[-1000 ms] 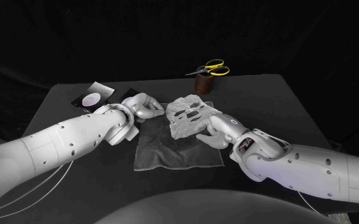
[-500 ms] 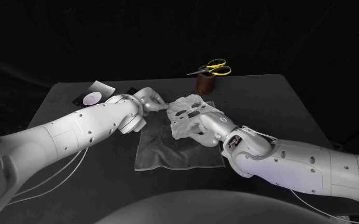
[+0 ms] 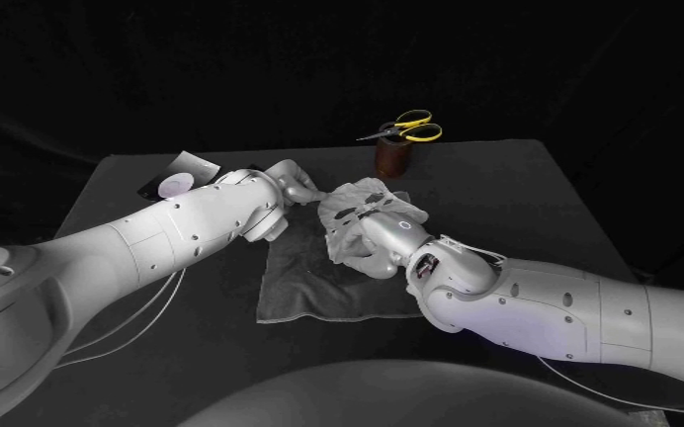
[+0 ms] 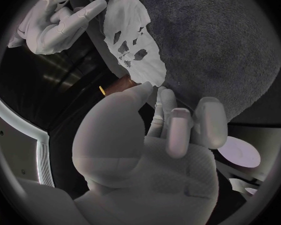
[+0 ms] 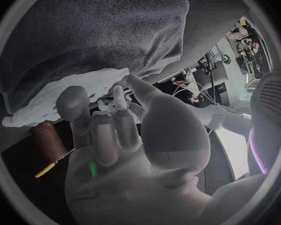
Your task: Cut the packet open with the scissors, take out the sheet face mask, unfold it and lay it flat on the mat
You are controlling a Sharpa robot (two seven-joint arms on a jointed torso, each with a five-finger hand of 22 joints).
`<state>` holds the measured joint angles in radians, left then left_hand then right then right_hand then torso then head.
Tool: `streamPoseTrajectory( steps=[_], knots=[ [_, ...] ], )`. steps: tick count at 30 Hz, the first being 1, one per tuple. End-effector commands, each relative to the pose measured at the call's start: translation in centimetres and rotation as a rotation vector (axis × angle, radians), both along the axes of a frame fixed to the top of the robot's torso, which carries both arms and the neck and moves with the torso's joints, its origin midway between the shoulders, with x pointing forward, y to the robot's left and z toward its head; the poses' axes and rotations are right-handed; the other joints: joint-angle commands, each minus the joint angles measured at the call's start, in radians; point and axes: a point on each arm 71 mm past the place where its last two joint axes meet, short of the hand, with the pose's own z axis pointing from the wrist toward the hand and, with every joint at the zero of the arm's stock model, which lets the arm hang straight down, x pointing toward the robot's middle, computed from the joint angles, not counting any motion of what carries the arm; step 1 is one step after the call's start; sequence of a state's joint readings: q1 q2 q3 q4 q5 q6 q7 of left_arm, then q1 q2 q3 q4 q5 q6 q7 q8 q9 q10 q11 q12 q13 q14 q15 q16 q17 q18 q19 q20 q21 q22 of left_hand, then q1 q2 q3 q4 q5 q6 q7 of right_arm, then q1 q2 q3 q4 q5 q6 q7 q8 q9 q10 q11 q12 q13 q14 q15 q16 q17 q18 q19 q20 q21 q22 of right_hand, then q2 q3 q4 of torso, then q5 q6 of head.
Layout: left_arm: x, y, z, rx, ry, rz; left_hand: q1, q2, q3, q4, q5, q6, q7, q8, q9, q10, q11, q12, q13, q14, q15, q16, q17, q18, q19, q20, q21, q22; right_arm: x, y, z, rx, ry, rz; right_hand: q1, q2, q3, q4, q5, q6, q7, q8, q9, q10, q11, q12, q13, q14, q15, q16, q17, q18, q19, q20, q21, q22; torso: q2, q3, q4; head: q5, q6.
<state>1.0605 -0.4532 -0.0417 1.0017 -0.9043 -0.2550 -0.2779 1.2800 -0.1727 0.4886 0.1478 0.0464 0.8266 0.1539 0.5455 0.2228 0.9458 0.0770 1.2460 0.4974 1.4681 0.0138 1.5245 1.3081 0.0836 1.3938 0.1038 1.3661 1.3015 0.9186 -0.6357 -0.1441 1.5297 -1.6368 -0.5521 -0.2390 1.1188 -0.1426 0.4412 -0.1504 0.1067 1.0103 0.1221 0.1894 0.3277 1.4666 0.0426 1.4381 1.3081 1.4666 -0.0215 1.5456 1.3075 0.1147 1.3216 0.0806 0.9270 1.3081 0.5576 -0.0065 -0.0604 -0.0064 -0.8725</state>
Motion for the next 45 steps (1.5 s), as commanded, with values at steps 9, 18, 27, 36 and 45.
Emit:
streamPoseTrajectory(
  steps=[9,18,27,36,45],
  knots=[
    [0.4,-0.6,-0.1,0.044,0.048,-0.003,-0.014,-0.026,-0.031,0.028,0.002,-0.016,0.003,0.018,0.007,0.013,0.001,0.021,0.034,0.039,-0.004,0.007,0.072,-0.011,0.007,0.000,0.010,0.004,0.4,1.2,-0.2,-0.056,-0.031,-0.012,-0.023,-0.016,-0.045,0.019,0.008,0.006,-0.002,0.003,-0.006,0.062,-0.007,-0.003,0.163,0.095,-0.008,0.004,0.226,0.007,0.006,-0.004,-0.011,0.081,0.001,0.0006,0.0007,0.005,0.000],
    [0.7,-1.0,-0.2,0.065,0.058,-0.005,-0.008,-0.033,-0.057,0.043,0.002,-0.008,-0.004,0.042,0.018,0.034,-0.005,0.042,0.079,0.042,-0.008,0.008,0.080,-0.012,0.009,-0.002,0.013,0.008,0.5,2.3,-0.5,-0.079,-0.042,-0.001,-0.037,-0.024,-0.094,0.046,0.013,0.020,-0.011,0.023,-0.005,0.061,-0.014,-0.005,0.161,0.095,-0.014,0.004,0.227,0.008,0.007,-0.008,-0.015,0.080,0.003,-0.0009,0.0003,0.006,0.000],
    [0.8,-1.4,-0.1,0.073,0.057,-0.012,-0.002,-0.034,-0.064,0.047,0.002,-0.006,-0.006,0.051,0.022,0.041,-0.007,0.049,0.094,0.043,-0.010,0.008,0.083,-0.012,0.010,-0.004,0.014,0.009,0.4,2.9,-0.9,-0.111,-0.037,0.013,-0.034,-0.021,-0.124,0.064,0.022,0.038,-0.020,0.048,-0.001,0.062,-0.022,-0.004,0.162,0.096,-0.020,0.007,0.230,0.007,0.011,-0.013,-0.010,0.082,0.003,0.0000,0.0007,0.009,0.000],
    [1.0,-1.5,-0.1,0.077,0.056,-0.012,0.002,-0.033,-0.068,0.049,0.002,-0.005,-0.008,0.056,0.024,0.047,-0.008,0.054,0.106,0.045,-0.011,0.009,0.087,-0.013,0.012,-0.005,0.016,0.012,0.6,3.1,-1.2,-0.136,-0.043,0.012,-0.015,-0.010,-0.133,0.069,0.028,0.049,-0.028,0.068,0.003,0.065,-0.029,0.001,0.166,0.097,-0.025,0.008,0.233,0.006,0.015,-0.018,-0.003,0.084,0.003,-0.0003,0.0004,0.009,0.000],
    [1.0,-1.8,-0.1,0.078,0.060,-0.019,0.004,-0.032,-0.070,0.050,0.002,-0.005,-0.008,0.058,0.025,0.050,-0.008,0.057,0.112,0.045,-0.012,0.010,0.089,-0.013,0.012,-0.005,0.017,0.012,0.7,3.2,-1.4,-0.142,-0.044,0.011,0.020,0.033,-0.114,0.074,0.039,0.047,-0.032,0.082,0.000,0.067,-0.033,0.006,0.169,0.097,-0.029,0.009,0.235,0.004,0.020,-0.022,0.003,0.087,0.004,-0.0002,-0.0001,0.009,0.000]
  ],
)
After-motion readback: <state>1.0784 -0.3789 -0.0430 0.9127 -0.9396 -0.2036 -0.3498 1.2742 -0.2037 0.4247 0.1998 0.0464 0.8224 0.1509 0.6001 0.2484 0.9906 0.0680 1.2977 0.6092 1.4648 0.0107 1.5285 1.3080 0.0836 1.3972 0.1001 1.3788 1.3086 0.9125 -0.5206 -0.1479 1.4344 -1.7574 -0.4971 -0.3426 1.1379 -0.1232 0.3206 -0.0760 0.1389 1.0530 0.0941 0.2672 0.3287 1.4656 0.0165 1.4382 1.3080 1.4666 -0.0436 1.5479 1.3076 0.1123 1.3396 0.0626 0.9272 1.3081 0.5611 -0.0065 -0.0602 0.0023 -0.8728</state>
